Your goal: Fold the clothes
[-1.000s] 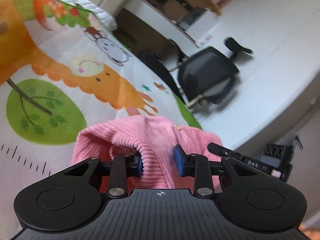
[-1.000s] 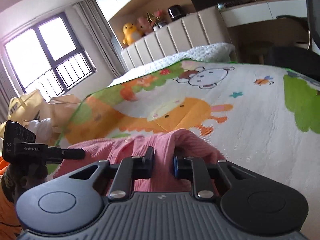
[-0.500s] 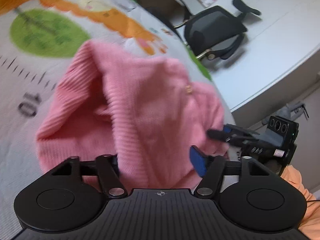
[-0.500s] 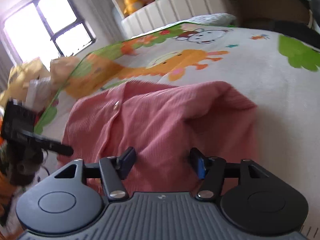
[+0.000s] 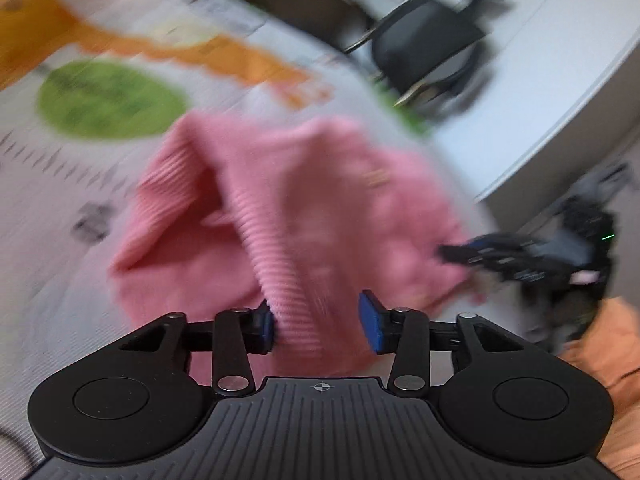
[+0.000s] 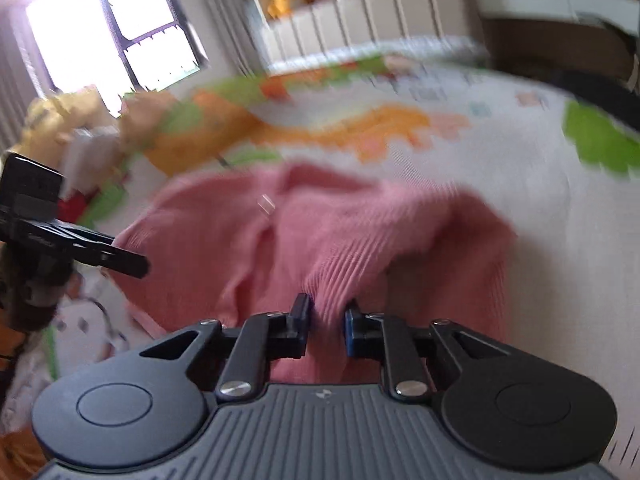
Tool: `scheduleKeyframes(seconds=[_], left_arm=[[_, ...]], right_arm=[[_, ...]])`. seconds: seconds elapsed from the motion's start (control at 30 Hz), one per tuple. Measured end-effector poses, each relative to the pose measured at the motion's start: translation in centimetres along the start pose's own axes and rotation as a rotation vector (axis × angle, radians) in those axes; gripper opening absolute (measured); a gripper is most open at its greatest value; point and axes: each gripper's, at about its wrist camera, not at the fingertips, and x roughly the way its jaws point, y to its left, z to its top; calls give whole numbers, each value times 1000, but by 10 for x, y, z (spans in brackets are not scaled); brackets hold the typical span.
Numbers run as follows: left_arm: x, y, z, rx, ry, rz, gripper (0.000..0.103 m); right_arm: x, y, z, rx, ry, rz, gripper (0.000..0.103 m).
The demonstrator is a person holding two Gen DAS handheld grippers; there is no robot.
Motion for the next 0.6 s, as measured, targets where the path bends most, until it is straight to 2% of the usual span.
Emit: scheduleKeyframes(seconds=[0.03, 0.1, 0.17, 0.2, 0.33, 0.4, 0.47, 0.53, 0.6], left_arm=[[-1, 4, -1, -1, 9, 22, 52], [-15, 7, 5, 0, -35, 18, 57], [-34, 4, 17, 22, -119, 11, 66], [-44, 1, 24, 36, -163, 6, 68], [-55, -25, 58, 100, -310, -79, 77], [-41, -35, 73, 101, -332, -142, 81], [-21, -37, 78, 70, -298, -153, 81], [-3, -34, 81, 25, -250, -137, 81], [5, -24, 78, -18, -222, -132, 82]], right_arm=[[0, -3, -3, 10, 1, 6, 24], [-8, -6, -1, 5, -16, 5, 31], [-19, -6, 7, -22, -52, -12, 35], [-24, -6, 13, -34, -76, -23, 35], [-26, 10, 49, -100, -179, -56, 37], [-14, 23, 69, -152, -216, -72, 38], [10, 37, 86, -210, -222, -113, 39], [43, 48, 96, -274, -182, -178, 39], [78, 52, 97, -299, -89, -196, 39]])
